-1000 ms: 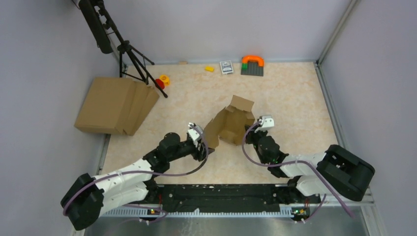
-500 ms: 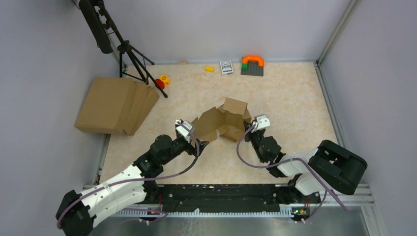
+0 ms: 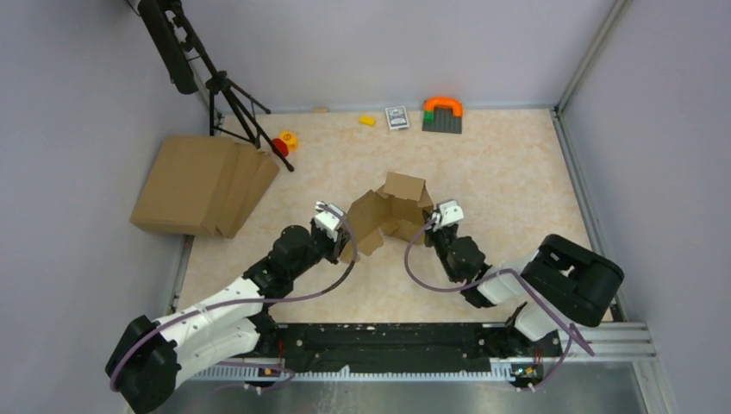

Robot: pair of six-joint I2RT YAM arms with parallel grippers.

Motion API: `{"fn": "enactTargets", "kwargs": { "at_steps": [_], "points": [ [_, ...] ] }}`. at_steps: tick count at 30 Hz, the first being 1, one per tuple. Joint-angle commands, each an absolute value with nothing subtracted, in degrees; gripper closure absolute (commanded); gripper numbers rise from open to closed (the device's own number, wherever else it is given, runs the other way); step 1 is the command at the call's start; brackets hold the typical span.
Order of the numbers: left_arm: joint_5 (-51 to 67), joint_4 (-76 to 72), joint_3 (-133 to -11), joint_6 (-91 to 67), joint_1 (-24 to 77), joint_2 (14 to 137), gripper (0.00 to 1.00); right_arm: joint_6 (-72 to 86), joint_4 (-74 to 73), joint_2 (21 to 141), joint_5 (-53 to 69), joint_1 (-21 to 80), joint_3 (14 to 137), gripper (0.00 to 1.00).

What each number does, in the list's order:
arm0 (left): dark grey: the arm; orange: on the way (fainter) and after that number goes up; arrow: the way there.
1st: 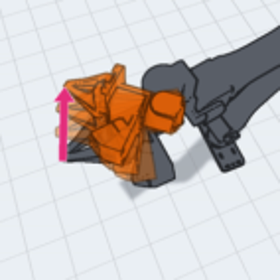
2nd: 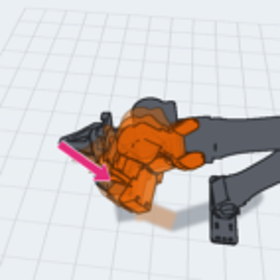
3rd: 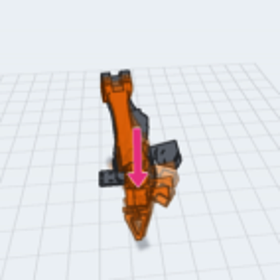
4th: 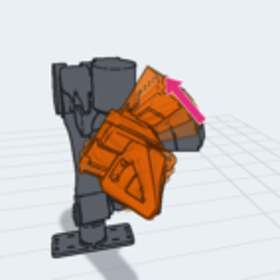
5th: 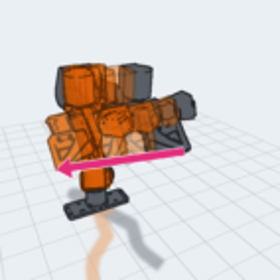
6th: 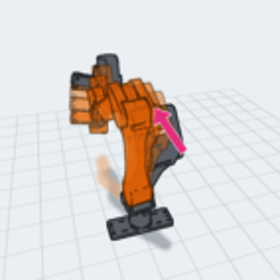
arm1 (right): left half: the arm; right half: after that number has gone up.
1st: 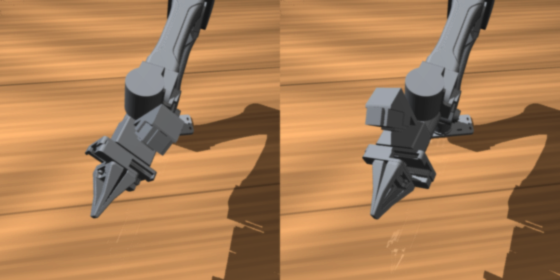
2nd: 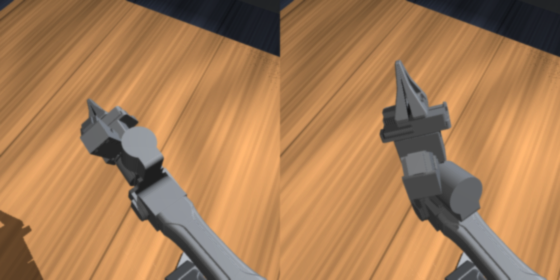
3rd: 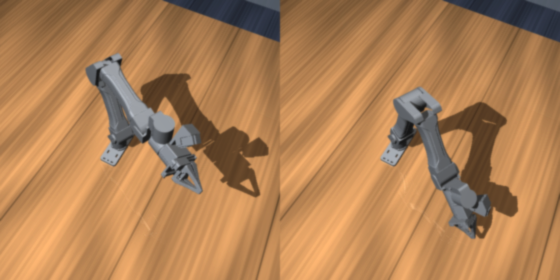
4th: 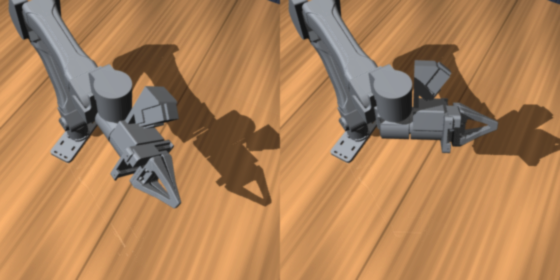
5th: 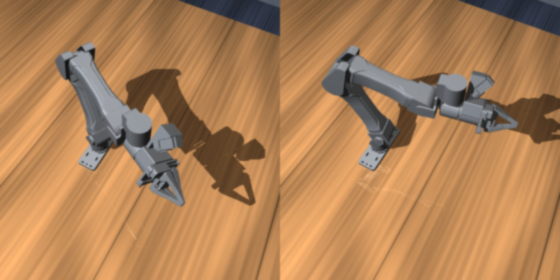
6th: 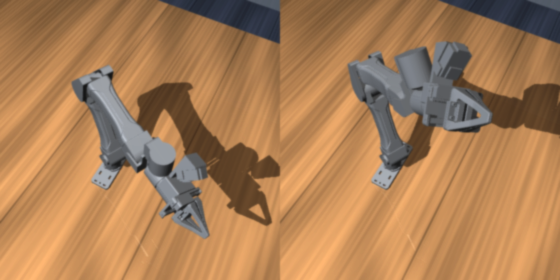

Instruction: Fold the paper box

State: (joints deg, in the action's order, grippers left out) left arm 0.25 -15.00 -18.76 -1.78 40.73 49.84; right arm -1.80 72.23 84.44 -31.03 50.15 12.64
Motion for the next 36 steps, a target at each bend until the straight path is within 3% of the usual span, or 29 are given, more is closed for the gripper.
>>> {"fn": "enactTargets", "kwargs": {
  "at_steps": [1, 9, 16, 20, 26, 36],
  "points": [
    [5.1, -16.6, -22.0, -0.6, 40.6, 51.4, 0.84, 0.3, 78.1, 88.3, -33.7, 50.7, 15.5, 1.00],
    [6.4, -15.1, -23.0, -1.8, 40.6, 51.0, 0.84, 0.3, 81.7, 92.5, -36.7, 50.7, 16.7, 0.96],
    [9.4, -11.9, -28.7, -7.2, 40.4, 52.1, 0.86, 5.3, 65.7, 86.3, -42.5, 50.8, 22.2, 0.89],
    [10.8, -11.8, -29.3, -9.0, 40.4, 53.3, 0.91, 11.5, 57.5, 84.9, -44.2, 50.8, 24.8, 0.90],
    [14.9, -16.8, -25.5, -10.7, 40.4, 53.8, 1.00, 13.7, 62.9, 88.4, -46.0, 51.0, 23.6, 0.92],
    [16.5, -18.2, -21.7, -12.9, 40.4, 53.2, 1.00, 14.0, 65.6, 90.5, -48.6, 54.9, 22.1, 0.99]
  ]
}}
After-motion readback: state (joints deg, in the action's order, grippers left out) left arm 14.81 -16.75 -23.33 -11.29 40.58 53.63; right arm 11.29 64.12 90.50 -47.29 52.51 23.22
